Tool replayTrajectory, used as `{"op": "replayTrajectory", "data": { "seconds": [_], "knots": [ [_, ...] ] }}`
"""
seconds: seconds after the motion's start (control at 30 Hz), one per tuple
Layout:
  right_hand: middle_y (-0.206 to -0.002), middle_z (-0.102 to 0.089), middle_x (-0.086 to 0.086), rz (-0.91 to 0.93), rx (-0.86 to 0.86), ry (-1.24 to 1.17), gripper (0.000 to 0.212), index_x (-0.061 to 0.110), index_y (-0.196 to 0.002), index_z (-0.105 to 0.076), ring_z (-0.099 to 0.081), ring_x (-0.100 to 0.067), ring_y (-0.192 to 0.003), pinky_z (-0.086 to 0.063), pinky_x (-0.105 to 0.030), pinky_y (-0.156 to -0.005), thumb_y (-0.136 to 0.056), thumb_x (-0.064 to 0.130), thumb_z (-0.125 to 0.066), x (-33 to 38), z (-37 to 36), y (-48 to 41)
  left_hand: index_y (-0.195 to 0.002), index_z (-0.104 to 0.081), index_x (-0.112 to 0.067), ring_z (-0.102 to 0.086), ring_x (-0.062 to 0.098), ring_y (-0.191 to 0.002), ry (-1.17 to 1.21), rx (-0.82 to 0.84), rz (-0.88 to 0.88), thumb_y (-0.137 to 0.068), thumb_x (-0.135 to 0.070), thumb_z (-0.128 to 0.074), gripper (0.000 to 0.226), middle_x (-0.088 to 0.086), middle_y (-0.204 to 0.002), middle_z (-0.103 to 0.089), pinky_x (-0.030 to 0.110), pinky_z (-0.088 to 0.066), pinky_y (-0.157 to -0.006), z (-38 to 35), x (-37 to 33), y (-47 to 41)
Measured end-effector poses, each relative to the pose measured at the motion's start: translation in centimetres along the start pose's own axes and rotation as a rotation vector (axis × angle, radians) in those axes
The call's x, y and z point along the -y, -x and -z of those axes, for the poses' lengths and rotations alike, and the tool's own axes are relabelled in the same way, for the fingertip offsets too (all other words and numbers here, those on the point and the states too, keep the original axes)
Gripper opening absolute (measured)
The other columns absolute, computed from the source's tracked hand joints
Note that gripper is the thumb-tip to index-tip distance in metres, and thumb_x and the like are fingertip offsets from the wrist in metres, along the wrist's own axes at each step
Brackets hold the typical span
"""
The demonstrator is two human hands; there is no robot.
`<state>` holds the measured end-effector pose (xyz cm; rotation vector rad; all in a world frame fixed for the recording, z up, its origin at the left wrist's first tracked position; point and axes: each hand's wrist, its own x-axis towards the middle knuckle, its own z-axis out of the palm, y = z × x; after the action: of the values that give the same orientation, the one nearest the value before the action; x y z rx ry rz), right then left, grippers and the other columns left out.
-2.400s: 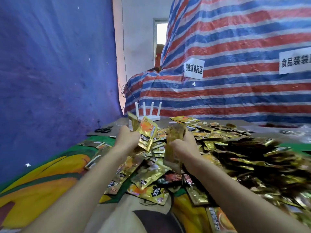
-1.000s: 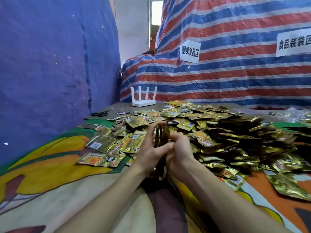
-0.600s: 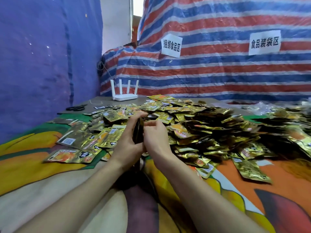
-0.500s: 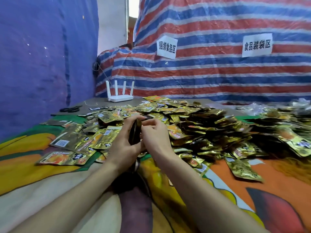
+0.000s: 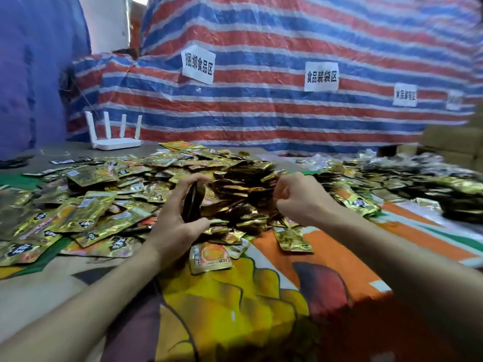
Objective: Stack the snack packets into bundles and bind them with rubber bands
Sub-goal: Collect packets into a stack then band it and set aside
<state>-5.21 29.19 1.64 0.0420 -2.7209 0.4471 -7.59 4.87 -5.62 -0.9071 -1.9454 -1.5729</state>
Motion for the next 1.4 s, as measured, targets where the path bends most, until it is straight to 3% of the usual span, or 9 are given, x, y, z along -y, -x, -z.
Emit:
{"op": "replayTrajectory", "data": {
  "seconds": [0.17, 0.37, 0.47, 0.67, 0.8, 0.9, 1.07, 1.2, 1.4],
  "knots": [
    [-0.070, -0.058, -0.007, -0.237, 0.092, 0.386, 0.007, 0.013, -0.075, -0.057, -0.064, -0.032, -0.074, -0.052, -0.034, -0.061, -0.081, 0.011, -0.057, -8.8, 3.3, -0.3, -0.127, -0.053, -0.031, -0.037, 0.004, -0.053, 0.064, 0.007, 0.033, -0.070, -0.002, -0.057, 0.064, -0.007, -0.068, -0.040, 0.022, -0.033, -0.045, 0.7, 0.3, 0.3],
    [-0.105, -0.071, -0.012, -0.370, 0.220, 0.424, 0.033, 0.016, -0.115, -0.073, -0.068, -0.029, -0.097, -0.056, -0.031, -0.075, -0.087, 0.006, -0.057, -14.7, 2.8, 0.0, -0.122, -0.054, -0.042, -0.037, 0.005, -0.058, 0.054, 0.027, 0.056, -0.068, -0.002, -0.058, 0.067, -0.013, -0.070, -0.040, 0.020, -0.033, -0.050, 0.6, 0.2, 0.4],
    [-0.097, -0.071, -0.009, -0.376, 0.194, 0.408, 0.024, 0.015, -0.105, -0.073, -0.068, -0.026, -0.091, -0.060, -0.037, -0.080, -0.085, 0.008, -0.061, -15.6, 2.3, 0.0, -0.120, -0.054, -0.047, -0.038, 0.005, -0.060, 0.035, 0.038, 0.055, -0.069, -0.003, -0.059, 0.068, -0.019, -0.071, -0.042, 0.018, -0.035, -0.054, 0.6, 0.2, 0.4],
    [-0.071, -0.063, -0.008, -0.367, 0.048, 0.394, 0.007, 0.010, -0.075, -0.064, -0.063, -0.028, -0.071, -0.044, -0.029, -0.055, -0.080, 0.005, -0.062, -14.6, 3.1, -0.5, -0.122, -0.054, -0.046, -0.037, 0.005, -0.060, 0.038, 0.047, 0.082, -0.070, -0.004, -0.059, 0.067, -0.015, -0.072, -0.044, 0.016, -0.035, -0.054, 0.7, 0.2, 0.4],
    [-0.067, -0.066, -0.009, -0.318, -0.096, 0.342, 0.008, 0.007, -0.075, -0.072, -0.062, -0.026, -0.063, -0.046, -0.029, -0.052, -0.079, 0.006, -0.065, -12.2, 4.8, -1.1, -0.119, -0.056, -0.048, -0.038, 0.009, -0.062, 0.060, 0.037, 0.098, -0.068, -0.004, -0.059, 0.067, -0.002, -0.073, -0.038, 0.022, -0.035, -0.056, 0.7, -0.2, 0.3],
    [-0.071, -0.071, -0.010, -0.193, -0.145, 0.192, 0.011, 0.006, -0.075, -0.076, -0.066, -0.025, -0.066, -0.059, -0.039, -0.062, -0.083, 0.006, -0.069, -9.0, 5.5, -2.0, -0.116, -0.058, -0.048, -0.043, 0.014, -0.068, 0.091, 0.038, 0.131, -0.065, -0.004, -0.059, 0.067, 0.015, -0.085, -0.044, 0.025, -0.039, -0.060, 0.8, -0.7, 0.1],
    [-0.080, -0.072, -0.002, 0.060, -0.034, -0.158, 0.008, 0.012, -0.082, -0.076, -0.068, -0.013, -0.075, -0.056, -0.025, -0.064, -0.089, 0.015, -0.074, -0.8, 3.2, -2.1, -0.121, -0.059, -0.036, -0.056, 0.019, -0.065, 0.244, -0.017, 0.267, -0.060, -0.003, -0.058, 0.070, 0.009, -0.098, -0.066, 0.031, -0.049, -0.056, 1.6, -0.9, -0.4],
    [-0.084, -0.074, 0.001, 0.201, 0.081, -0.434, 0.007, 0.017, -0.086, -0.076, -0.069, -0.011, -0.079, -0.055, -0.023, -0.066, -0.089, 0.023, -0.075, 5.8, -0.3, -2.0, -0.124, -0.059, -0.029, -0.054, 0.029, -0.069, 0.319, -0.022, 0.388, -0.058, -0.003, -0.059, 0.071, 0.019, -0.114, -0.068, 0.041, -0.048, -0.062, 2.7, -1.0, -1.1],
    [-0.071, -0.068, 0.001, 0.260, 0.132, -0.618, 0.013, 0.015, -0.083, -0.077, -0.060, -0.007, -0.060, -0.047, -0.022, -0.055, -0.086, 0.027, -0.078, 12.9, -6.3, -3.4, -0.112, -0.060, -0.002, -0.051, 0.026, -0.055, 0.441, -0.033, 0.610, -0.053, -0.002, -0.062, 0.059, 0.014, -0.064, -0.052, 0.036, -0.045, -0.060, 6.1, 0.4, -1.7]
  ]
}}
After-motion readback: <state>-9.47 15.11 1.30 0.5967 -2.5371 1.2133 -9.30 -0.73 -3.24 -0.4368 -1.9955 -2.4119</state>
